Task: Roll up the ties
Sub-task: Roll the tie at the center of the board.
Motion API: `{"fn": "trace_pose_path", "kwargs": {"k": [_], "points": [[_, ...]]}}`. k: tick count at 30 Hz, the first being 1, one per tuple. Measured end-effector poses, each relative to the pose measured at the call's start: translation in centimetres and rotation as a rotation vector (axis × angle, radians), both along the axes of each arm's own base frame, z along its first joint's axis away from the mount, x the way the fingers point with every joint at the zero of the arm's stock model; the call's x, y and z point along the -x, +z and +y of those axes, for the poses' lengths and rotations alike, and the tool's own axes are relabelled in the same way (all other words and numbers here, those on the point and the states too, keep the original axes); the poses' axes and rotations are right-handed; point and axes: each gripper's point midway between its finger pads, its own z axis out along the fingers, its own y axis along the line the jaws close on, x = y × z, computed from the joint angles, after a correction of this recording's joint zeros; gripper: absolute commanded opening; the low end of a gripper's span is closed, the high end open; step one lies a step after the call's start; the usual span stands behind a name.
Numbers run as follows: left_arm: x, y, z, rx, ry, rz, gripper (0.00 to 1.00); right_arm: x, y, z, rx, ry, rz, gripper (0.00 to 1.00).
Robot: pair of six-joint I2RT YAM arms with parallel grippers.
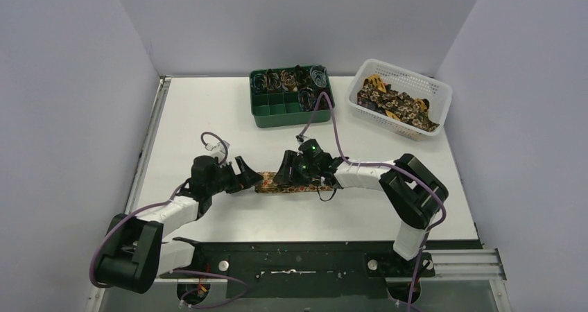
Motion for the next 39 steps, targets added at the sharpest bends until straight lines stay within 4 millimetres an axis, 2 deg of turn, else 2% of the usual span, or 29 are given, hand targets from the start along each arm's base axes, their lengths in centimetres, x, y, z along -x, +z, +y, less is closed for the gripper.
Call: {"fn": "trace_pose_path", "kwargs": {"k": [7,11,16,23,32,39], "points": [[0.0,-0.1,0.0,-0.002,-0.001,0.005,0.78,-0.8,1.9,0.8,-0.022,0.026,-0.049,0.51],[-0.3,0.2,-0.1,-0.001,-0.001,-0.001,0.77,-1.1,2.2,0.8,-0.019,0.027,-0.057,0.43],[-0.3,0.1,-0.1,-0.004,-0.003,-0.002,0.76,-1.7,1.4,0.3,0.004,0.016,-0.047,0.40],[-0.3,0.2,-0.1,-0.013,-0.012,-0.016,0.76,-1.6,-1.4,-0.6,0.057,0.004,0.008,0.38],[-0.3,0.3,-1.1,-0.012,-0.046,-0.044,0.76,-1.8,-1.3,-0.5,0.055,0.002,0.006,0.37],[0.1,-1.8,-1.1,-0.040,-0.044,0.020,0.75,-1.8,-1.4,-0.6,0.058,0.001,0.005,0.37]]}}
